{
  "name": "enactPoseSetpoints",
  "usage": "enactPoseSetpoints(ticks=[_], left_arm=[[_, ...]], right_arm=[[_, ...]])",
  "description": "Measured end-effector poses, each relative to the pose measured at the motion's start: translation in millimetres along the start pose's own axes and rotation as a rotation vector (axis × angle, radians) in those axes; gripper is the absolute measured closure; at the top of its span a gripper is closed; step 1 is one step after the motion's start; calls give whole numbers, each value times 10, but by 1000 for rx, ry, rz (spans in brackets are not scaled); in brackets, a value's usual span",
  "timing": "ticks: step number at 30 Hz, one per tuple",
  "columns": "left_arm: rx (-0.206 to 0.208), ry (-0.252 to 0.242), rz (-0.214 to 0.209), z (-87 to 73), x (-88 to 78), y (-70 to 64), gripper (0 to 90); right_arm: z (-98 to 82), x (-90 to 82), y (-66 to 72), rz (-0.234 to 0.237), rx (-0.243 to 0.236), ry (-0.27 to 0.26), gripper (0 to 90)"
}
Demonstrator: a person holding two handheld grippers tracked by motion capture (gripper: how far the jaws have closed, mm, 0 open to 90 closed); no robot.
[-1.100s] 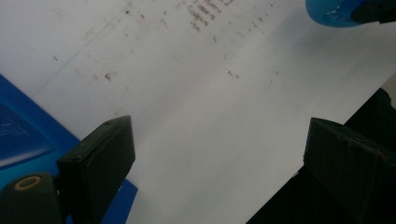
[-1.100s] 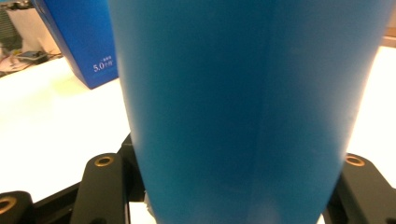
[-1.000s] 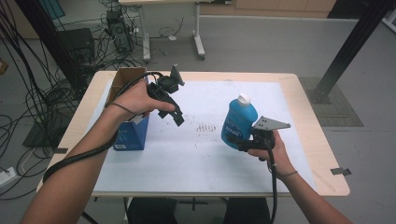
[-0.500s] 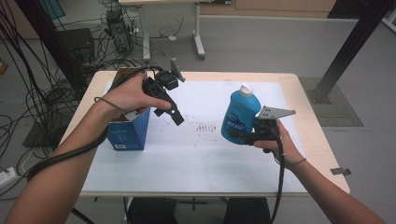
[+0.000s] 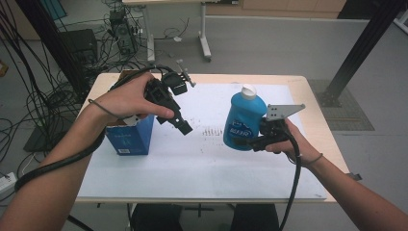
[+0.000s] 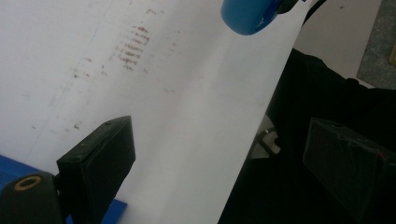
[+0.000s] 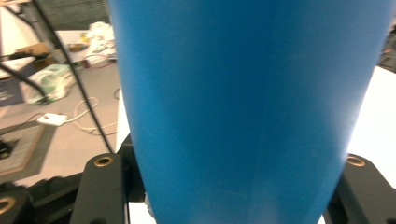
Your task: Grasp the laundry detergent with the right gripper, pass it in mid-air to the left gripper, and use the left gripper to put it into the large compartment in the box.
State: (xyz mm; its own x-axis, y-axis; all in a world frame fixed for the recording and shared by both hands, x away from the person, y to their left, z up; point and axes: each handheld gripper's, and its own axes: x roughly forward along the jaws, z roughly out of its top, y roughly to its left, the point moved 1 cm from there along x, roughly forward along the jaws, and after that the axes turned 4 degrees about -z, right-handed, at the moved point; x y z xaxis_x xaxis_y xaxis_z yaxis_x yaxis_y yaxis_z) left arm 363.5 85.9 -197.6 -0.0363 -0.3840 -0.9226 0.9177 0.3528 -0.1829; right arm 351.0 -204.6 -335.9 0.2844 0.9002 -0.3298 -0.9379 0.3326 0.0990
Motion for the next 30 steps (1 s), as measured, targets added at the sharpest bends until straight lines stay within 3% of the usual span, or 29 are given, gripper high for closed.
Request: enactPoseSetpoints(ticks=[2, 8, 17, 30], left_arm=[[28, 1, -3, -9, -38, -38, 94], [53, 11, 6, 0, -99, -89, 94], [108, 35, 15, 77, -211, -206, 94], [151, 51, 9, 158, -248, -320, 94]], right_arm=[[30, 5, 29, 37, -2, -2, 397], [135, 21, 84, 87, -36, 7, 397], [211, 134, 154, 141, -75, 40, 397], [253, 326, 217, 180, -100, 54, 397]])
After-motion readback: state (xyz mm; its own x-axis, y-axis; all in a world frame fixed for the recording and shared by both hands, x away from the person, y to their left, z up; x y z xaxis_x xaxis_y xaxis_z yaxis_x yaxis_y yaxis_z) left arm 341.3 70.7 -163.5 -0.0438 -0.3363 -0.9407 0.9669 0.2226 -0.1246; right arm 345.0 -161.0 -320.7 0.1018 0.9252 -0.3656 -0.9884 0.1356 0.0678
